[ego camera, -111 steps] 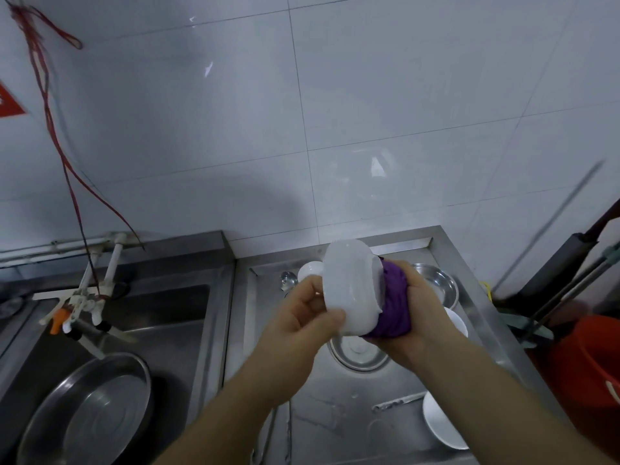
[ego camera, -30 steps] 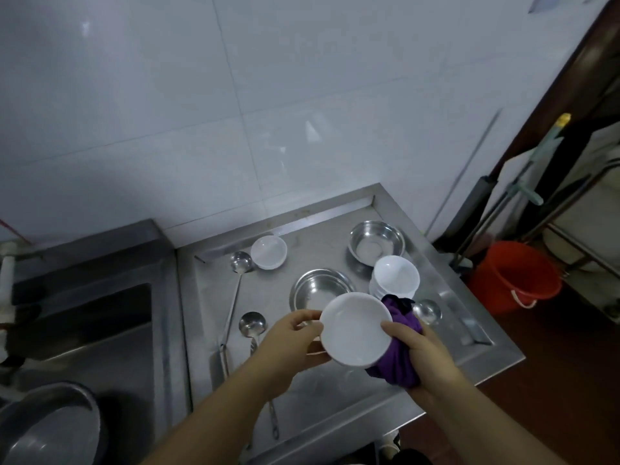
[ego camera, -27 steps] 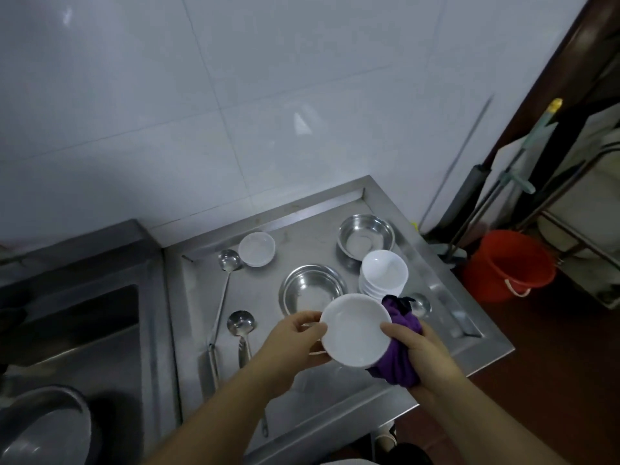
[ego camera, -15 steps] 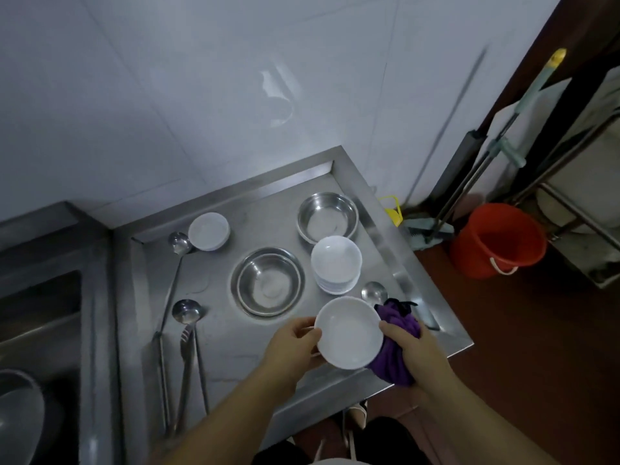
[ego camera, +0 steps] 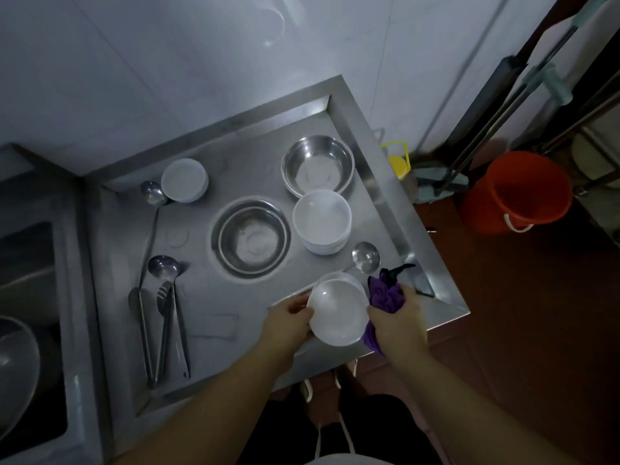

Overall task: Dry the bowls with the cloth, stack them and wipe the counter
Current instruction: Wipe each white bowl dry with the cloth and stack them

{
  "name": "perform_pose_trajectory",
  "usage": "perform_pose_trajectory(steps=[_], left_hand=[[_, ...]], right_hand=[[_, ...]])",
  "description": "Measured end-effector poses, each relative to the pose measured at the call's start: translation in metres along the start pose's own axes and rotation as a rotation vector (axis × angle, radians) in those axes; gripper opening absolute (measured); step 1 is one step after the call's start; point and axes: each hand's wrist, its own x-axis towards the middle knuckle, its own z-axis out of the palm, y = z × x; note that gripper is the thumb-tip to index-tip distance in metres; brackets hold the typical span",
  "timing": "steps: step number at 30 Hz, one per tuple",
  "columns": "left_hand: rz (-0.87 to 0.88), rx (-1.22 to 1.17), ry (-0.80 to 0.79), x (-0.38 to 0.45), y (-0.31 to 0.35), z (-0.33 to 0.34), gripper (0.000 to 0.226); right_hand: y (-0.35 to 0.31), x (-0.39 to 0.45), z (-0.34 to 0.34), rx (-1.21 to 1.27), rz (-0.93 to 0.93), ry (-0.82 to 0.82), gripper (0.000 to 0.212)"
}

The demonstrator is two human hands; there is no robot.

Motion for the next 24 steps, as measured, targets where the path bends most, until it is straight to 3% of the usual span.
perform_pose_trajectory(steps=[8, 24], left_hand=[[0.039, 0.099, 0.115, 0.025, -0.004, 0.011, 0.024], [0.051, 0.315, 0.149, 0.036, 0.005, 0.011, 0.033]], right_hand=[[0.005, 0.025, 0.011, -0.057, 0.027, 0.025, 0.064], [-0.003, 0.028, 0.006, -0.113, -0.059, -0.021, 0.063]])
